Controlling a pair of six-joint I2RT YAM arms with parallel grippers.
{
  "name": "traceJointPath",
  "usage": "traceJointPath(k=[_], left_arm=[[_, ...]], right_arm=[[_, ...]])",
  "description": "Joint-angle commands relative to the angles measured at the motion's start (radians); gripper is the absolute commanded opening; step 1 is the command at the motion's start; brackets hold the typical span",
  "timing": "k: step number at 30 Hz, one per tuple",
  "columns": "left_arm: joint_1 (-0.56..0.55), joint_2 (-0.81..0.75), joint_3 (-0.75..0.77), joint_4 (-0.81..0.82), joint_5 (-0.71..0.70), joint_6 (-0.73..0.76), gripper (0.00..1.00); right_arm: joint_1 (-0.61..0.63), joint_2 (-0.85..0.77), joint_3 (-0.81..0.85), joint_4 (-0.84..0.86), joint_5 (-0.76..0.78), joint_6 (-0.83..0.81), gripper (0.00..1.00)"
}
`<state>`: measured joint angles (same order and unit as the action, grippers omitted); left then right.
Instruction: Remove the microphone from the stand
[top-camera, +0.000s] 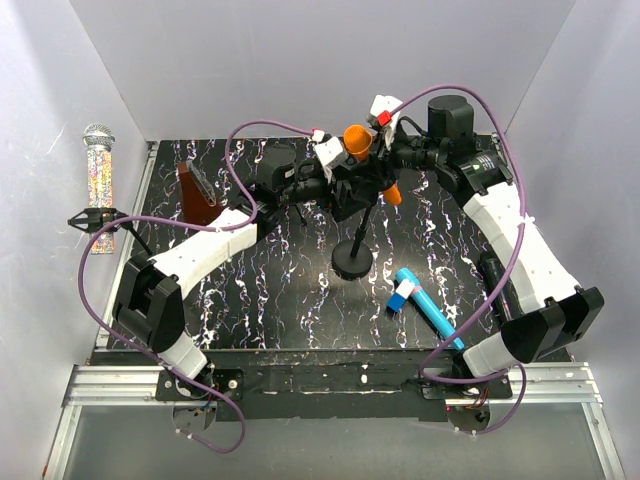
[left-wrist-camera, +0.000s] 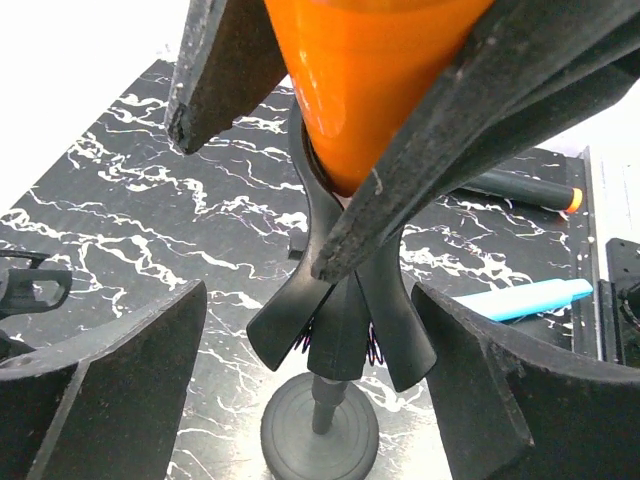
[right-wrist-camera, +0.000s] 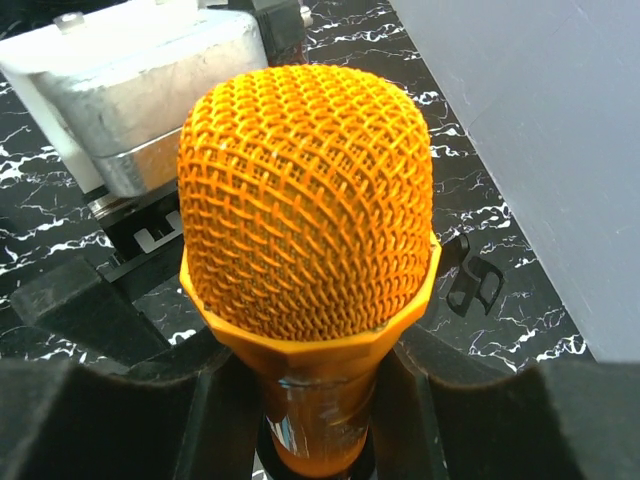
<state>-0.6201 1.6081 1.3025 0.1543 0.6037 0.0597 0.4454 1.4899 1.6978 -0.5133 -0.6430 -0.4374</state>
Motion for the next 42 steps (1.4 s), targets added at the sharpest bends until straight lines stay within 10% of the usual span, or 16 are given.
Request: traceJointPath(k=[1,9,17,24,30,36,42], left_arm=[[0.007,-0.048,0.02,0.031,0.034,-0.044,0.81],[0.005,0.007,0.064,0.053,0.116,-0.006,0.6],[0.005,0.012,0.049,0.027,0.137,0.037,0.0],[0.006,-0.002,0.021,0.022,0.105,0.034,0.0],[0.002,0.009,0.056,0.054,0.022,-0.015,0.98],[0.0,0.015,0.069,0.038,0.068,0.006,0.92],[0.002,0.007,0.052,0.013,0.119,0.035,0.42]], right_arm=[[-0.002,-0.033,-0.026,0.002,-0.095,0.1,0.01],[-0.004,-0.008,-0.009,-0.004,-0.098,0.123,0.01],[-0.01,-0.02,0.005,0.033,-0.076,0.172,0.01],[-0.028,-0.022,0.08,0.045,-0.067,0.207,0.01],[-0.028,-0.033,0.037,0.042,-0.076,0.207,0.01],[-0.028,-0.049,-0.016,0.064,-0.073,0.223,0.01],[-0.027,-0.042,-0.001,0.07,-0.061,0.223,0.01]])
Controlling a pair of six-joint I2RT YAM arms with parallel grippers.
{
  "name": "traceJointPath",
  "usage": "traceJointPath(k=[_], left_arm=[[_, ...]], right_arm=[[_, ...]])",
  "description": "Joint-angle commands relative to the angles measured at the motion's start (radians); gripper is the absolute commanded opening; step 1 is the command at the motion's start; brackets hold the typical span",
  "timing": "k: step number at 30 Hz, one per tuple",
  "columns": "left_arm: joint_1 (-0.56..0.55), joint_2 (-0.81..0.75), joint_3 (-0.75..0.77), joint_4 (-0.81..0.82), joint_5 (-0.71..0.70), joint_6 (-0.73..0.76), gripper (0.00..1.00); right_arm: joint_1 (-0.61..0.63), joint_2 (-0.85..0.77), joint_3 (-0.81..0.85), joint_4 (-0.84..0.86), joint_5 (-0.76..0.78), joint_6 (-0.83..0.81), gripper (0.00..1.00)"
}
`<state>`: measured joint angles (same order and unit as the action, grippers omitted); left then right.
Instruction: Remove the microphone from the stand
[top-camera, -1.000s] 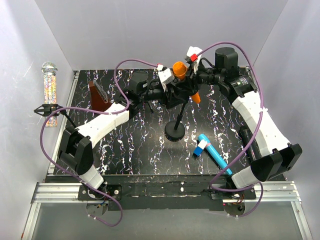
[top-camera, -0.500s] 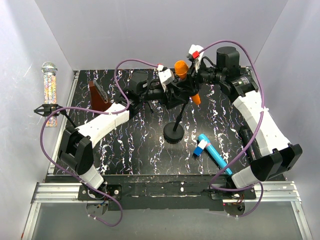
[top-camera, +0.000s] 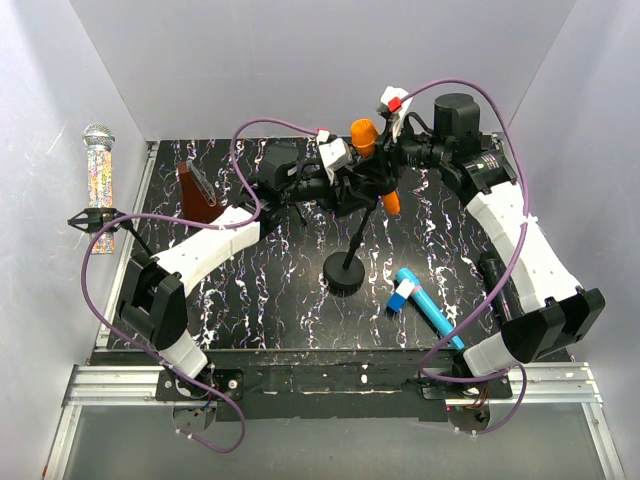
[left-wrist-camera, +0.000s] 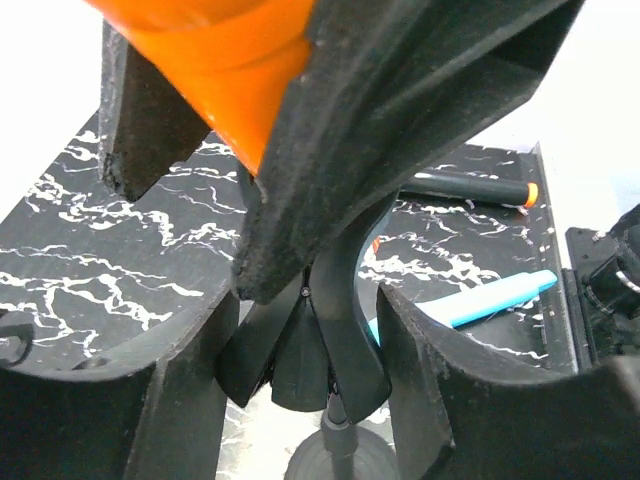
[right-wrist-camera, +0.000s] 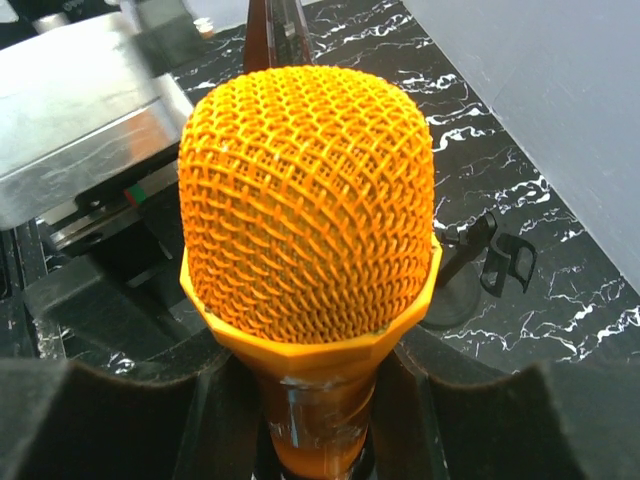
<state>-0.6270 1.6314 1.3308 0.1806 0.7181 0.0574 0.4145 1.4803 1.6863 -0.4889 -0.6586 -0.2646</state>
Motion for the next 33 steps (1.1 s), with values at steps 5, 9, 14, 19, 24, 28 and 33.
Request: traceJointPath(k=[5,9,14,19,24,28,33], left_arm=[[0.009,-0.015,0.028,-0.018,0.014,0.044,0.0],[0.009,-0.021,0.018,-0.027,0.012,0.045,0.0],[0.01,-0.019,0.002,-0.032,0.003,0.051,0.0],[0.012,-0.022,-0.013,-0.033,-0.022,0.056,0.0],[0.015,-0.045,-0.01,-0.081,-0.072,0.042,0.36],[0.018,-0.067,0.002,-0.141,-0.071,0.09,0.59],[0.023,-0.084,0.016,-0.239,-0.075,0.159,0.71]], right_arm=[[0.001,-0.029,0.024,0.047,-0.041,0.041,0.01],[-0.009,-0.014,0.093,0.058,-0.038,0.065,0.01],[-0.034,0.049,0.335,0.102,-0.007,0.152,0.01],[-0.036,0.113,0.628,0.13,0.049,0.185,0.01],[-0.054,0.016,0.428,0.118,0.181,0.062,0.01],[-0.12,-0.11,0.16,0.104,0.249,0.064,0.01],[-0.187,-0.192,-0.035,-0.04,0.448,0.022,0.01]])
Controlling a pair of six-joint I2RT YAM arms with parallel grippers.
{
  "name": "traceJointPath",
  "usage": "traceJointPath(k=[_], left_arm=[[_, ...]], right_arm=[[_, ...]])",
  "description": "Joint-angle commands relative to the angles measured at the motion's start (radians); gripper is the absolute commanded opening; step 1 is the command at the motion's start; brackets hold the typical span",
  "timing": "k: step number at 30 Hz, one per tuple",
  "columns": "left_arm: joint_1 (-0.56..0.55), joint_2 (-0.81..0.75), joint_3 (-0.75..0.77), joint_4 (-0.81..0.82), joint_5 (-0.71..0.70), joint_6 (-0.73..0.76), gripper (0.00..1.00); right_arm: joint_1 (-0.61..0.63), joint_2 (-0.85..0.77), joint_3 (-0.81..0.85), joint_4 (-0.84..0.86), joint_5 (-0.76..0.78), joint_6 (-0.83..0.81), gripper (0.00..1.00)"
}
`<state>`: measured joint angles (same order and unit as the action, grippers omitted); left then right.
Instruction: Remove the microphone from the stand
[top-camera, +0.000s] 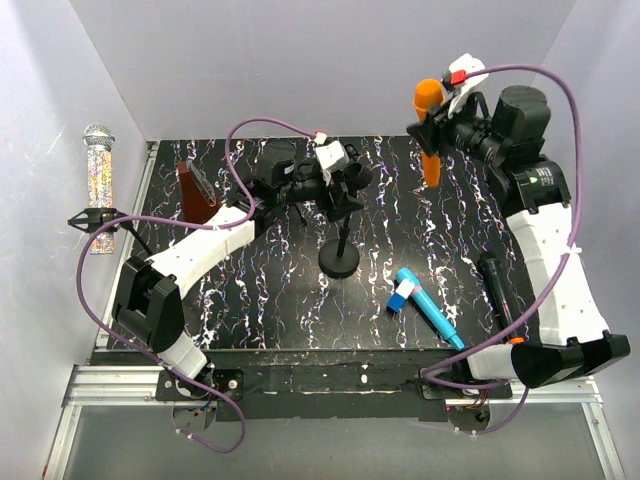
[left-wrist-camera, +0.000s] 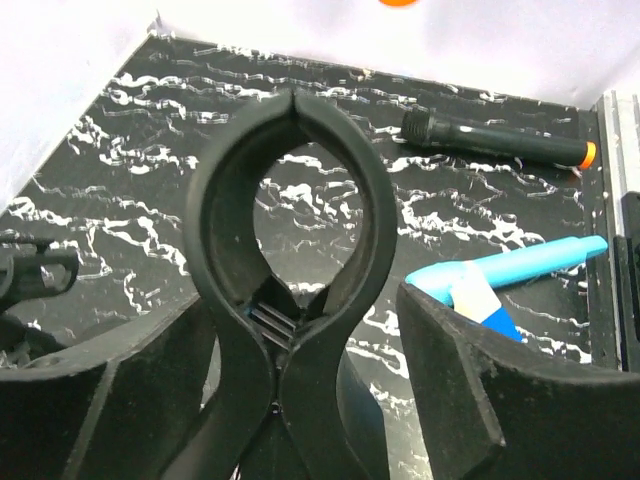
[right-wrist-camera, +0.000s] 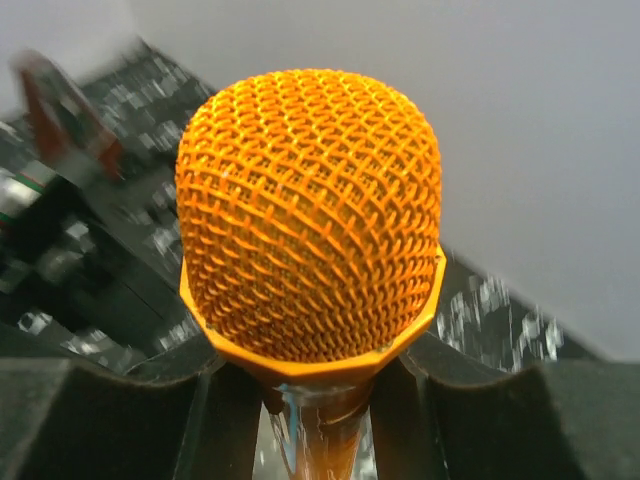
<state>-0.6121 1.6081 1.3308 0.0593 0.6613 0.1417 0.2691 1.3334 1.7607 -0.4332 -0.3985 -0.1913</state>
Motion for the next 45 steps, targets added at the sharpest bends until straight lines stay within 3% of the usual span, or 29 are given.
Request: traceJointPath(k=[1,6,12,19,26,31,32,34,36,41,45], left_arm=[[0.011,-0.068,0.018,-0.13,-0.022,0.085,0.72],[0.018,-0.085,0.011,-0.141,-0.034,0.098,0.76],[0.02,-0.103,0.036,-0.174,-0.065,0.082,0.8],[0.02,-0.114,0.048,-0.217,-0.072,0.081,0.8],[0.021,-0.116,0.064,-0.25,-0.066,0.114,0.8],[0.023,-0.125,0.062,-0.251,-0.048,0.119,0.8],[0.023,-0.129,0.064,-0.253,-0.048,0.119,0.8],[0.023,-0.139,0.067,-0.26,-0.054,0.125,0.82],[0.023,-0.152,0.076,-0.274,-0.063,0.139,0.83],[0.026,-0.158,0.137,-0.337,-0.058,0.147,0.84],[0.026,-0.163,0.208,-0.389,-0.04,0.145,0.86]], right_arm=[[-0.059,-0.065,-0.18,-0.111,0.217,-0.075,0.01],[-0.165,-0.126,-0.424,-0.2,0.289,-0.178,0.01],[-0.326,-0.122,-0.601,-0.289,0.277,-0.197,0.01],[-0.332,-0.077,-0.793,-0.246,0.262,-0.209,0.01],[-0.332,-0.011,-0.88,-0.19,0.274,-0.126,0.01],[-0.334,0.01,-0.957,-0.145,0.303,-0.155,0.01],[-0.334,0.012,-0.974,-0.151,0.302,-0.163,0.06],[-0.334,0.013,-0.983,-0.176,0.276,-0.177,0.27],[-0.332,0.012,-0.981,-0.2,0.236,-0.183,0.41],[-0.332,-0.033,-0.917,-0.252,0.202,-0.209,0.58],[-0.332,-0.077,-0.822,-0.346,0.188,-0.214,0.62]])
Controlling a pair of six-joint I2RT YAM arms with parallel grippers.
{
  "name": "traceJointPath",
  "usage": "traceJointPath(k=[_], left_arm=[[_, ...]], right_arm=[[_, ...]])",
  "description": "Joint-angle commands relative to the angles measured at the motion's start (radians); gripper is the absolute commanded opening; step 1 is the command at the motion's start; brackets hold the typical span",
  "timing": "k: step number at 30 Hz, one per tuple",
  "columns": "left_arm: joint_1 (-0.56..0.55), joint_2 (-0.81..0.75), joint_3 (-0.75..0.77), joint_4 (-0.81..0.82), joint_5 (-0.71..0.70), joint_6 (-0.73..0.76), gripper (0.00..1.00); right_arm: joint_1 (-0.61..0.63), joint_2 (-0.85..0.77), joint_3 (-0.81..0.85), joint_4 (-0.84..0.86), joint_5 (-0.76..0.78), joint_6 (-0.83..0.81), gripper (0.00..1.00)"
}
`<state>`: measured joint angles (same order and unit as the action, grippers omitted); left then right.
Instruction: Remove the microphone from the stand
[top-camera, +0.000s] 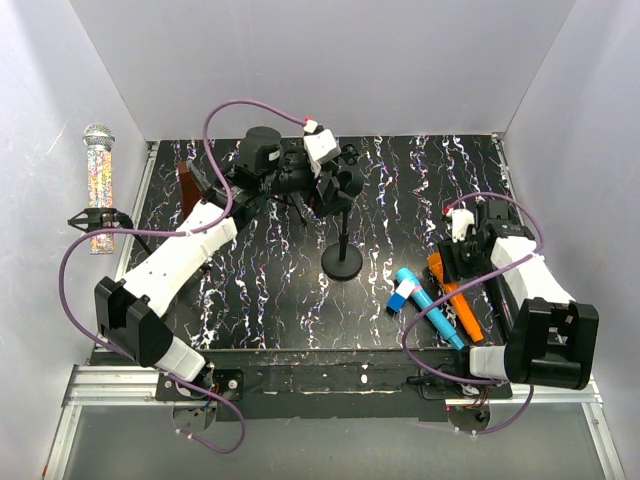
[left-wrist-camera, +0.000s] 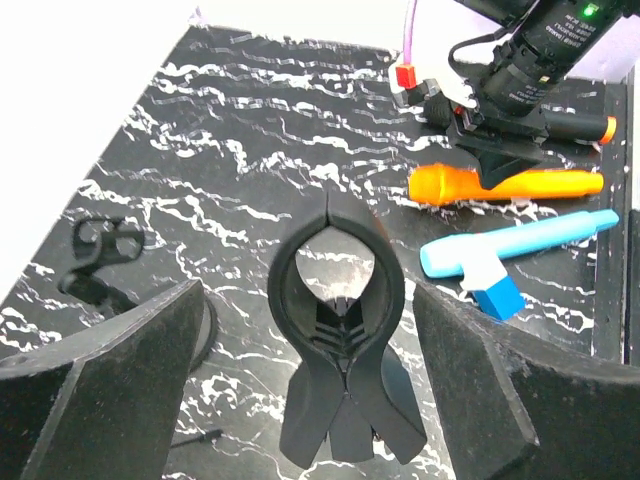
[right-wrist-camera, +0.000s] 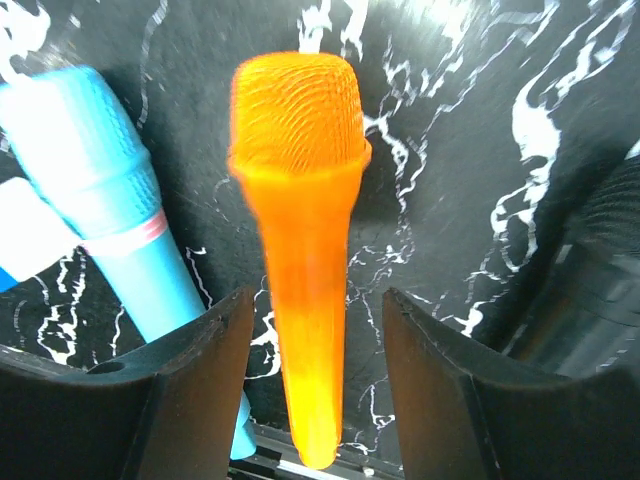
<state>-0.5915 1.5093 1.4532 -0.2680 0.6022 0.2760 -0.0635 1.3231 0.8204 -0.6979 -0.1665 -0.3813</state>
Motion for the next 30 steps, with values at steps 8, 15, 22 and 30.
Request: traceJointPath(k=[8,15,22,30], left_arm=[[0.01,-0.072,0.096,-0.14,0.015,0.045,0.86],[0.01,0.0,0.139,-0.108,0.037,-0.004,0.83],[0.01,0.052,0.177,-0.132,0.068,-0.017,0.79],[0.01,0.051,0.34,-0.403,-0.007,0.054,0.92]], right_arm=[[0.005,-0.191,0.266,-0.111,-0.488,-0.076,0.62],[0.207,-0.167,0.275,0.162,-0.651,-0.005,0.59],[0.381,-0.059,0.276,0.438,-0.588,0.126,0.57],[0.459,-0.041,0.329,0.621,-0.544,0.235,0.6]])
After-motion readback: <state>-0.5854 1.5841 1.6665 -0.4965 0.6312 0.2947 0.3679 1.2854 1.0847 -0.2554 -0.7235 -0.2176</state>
